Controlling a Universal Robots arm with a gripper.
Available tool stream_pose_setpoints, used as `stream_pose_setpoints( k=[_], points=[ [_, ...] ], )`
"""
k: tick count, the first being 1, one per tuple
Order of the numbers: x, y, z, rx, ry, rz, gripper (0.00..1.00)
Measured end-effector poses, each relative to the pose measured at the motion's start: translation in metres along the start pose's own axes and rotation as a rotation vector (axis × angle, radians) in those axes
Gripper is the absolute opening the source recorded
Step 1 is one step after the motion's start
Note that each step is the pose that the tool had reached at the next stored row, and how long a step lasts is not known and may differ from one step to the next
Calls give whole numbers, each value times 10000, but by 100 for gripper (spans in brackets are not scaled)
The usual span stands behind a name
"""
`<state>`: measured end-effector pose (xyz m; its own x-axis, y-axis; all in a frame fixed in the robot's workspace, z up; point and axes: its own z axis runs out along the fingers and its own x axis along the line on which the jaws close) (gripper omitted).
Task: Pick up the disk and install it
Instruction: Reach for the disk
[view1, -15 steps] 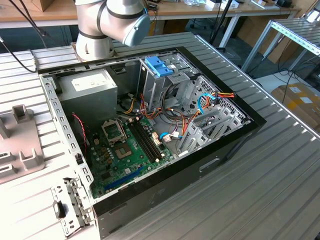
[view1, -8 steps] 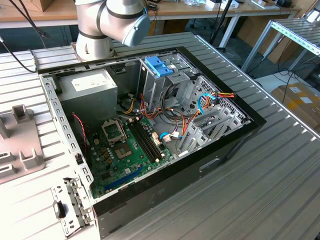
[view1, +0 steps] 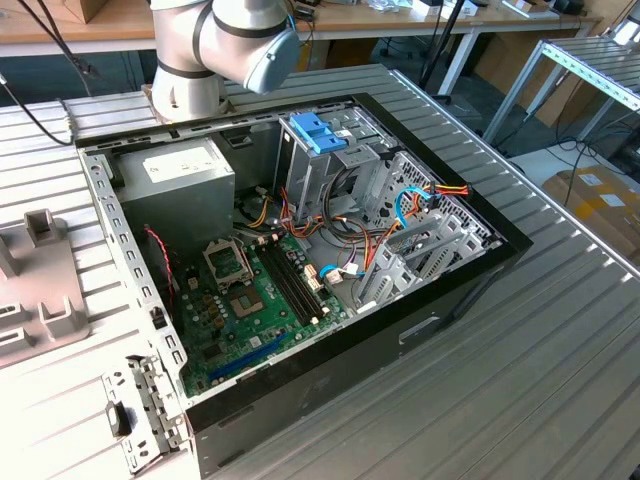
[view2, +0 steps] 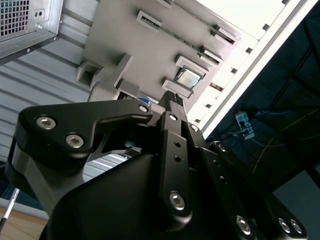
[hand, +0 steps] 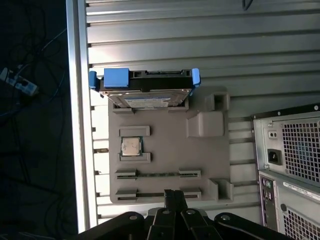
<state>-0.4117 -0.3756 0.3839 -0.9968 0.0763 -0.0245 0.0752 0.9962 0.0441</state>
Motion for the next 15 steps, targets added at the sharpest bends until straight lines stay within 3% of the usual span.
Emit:
stream_pose_setpoints(
  k=[15],
  points=[
    [32, 230, 35, 0, 0, 0, 11]
  ],
)
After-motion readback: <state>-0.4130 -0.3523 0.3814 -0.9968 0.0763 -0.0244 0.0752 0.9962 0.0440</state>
